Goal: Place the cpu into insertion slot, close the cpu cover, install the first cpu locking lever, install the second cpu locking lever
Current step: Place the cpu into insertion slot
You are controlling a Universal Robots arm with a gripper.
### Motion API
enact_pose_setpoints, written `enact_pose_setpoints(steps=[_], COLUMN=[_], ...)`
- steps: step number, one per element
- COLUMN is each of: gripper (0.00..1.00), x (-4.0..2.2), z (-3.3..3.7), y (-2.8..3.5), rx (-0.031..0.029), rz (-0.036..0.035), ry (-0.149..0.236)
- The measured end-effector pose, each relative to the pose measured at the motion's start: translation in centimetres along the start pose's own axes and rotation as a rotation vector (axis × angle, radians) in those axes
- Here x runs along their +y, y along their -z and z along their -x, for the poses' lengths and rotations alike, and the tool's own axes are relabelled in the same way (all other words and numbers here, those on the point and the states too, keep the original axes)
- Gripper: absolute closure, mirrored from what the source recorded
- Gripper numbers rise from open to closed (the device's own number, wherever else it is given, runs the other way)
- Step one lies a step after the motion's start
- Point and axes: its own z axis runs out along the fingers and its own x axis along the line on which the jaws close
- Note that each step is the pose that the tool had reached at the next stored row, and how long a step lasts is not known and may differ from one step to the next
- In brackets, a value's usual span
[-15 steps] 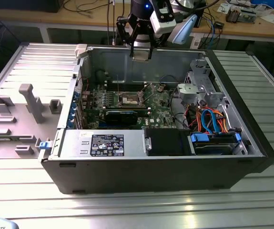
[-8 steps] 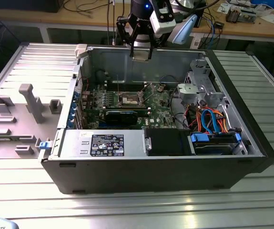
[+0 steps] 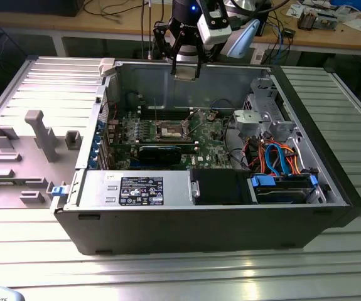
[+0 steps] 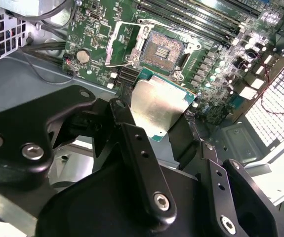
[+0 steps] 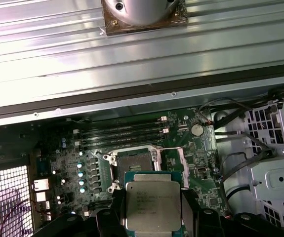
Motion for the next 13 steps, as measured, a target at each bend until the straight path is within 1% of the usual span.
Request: enact_pose_setpoints(steps=[13], gripper=[0.46], x=[0.0], z=[0.0], y=[0.0], rx=[-0.0007], rz=[0.0002], ry=[-0.008])
